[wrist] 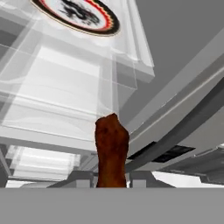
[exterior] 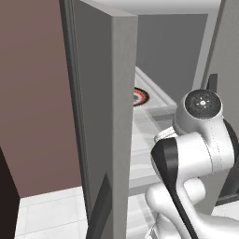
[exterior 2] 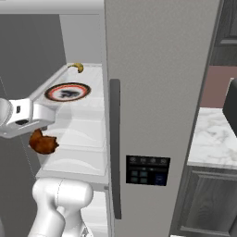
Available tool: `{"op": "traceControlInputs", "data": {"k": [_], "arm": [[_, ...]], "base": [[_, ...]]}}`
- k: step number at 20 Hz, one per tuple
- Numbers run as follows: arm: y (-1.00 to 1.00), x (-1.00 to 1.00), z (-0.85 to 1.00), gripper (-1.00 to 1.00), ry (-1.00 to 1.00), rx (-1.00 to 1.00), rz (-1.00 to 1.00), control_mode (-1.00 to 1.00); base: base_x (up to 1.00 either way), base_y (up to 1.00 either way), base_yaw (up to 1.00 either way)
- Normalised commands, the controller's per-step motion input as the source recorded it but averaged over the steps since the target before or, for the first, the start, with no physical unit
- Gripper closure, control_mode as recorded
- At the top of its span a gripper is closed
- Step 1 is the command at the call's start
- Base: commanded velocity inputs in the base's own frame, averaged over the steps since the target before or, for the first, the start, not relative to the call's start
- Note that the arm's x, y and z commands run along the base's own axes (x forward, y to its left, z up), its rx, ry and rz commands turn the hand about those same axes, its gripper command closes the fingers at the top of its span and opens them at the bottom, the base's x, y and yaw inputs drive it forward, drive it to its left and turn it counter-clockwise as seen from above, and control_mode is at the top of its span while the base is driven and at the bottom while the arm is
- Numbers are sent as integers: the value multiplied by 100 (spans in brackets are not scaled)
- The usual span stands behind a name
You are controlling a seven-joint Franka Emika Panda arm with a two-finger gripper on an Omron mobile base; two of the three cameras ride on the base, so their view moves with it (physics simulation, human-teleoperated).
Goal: Retrieve the chicken drumstick from the fridge and place it on the saucepan with marinade on the stove.
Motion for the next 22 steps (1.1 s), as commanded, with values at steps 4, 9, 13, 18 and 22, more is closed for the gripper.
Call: {"op": "traceControlInputs", "data": {"k": [4,9,13,18,22], "arm": [[-7,-26,-1,100,0,0,0,100],[0,0,0,100,0,0,0,100],[0,0,0,100,0,0,0,100],[0,0,0,100,0,0,0,100],[0,0,0,100,0,0,0,100]], "base": [[-23,-9,0],[-100,-66,0],[-78,-93,-1],[-5,-100,0],[18,-100,0]]}}
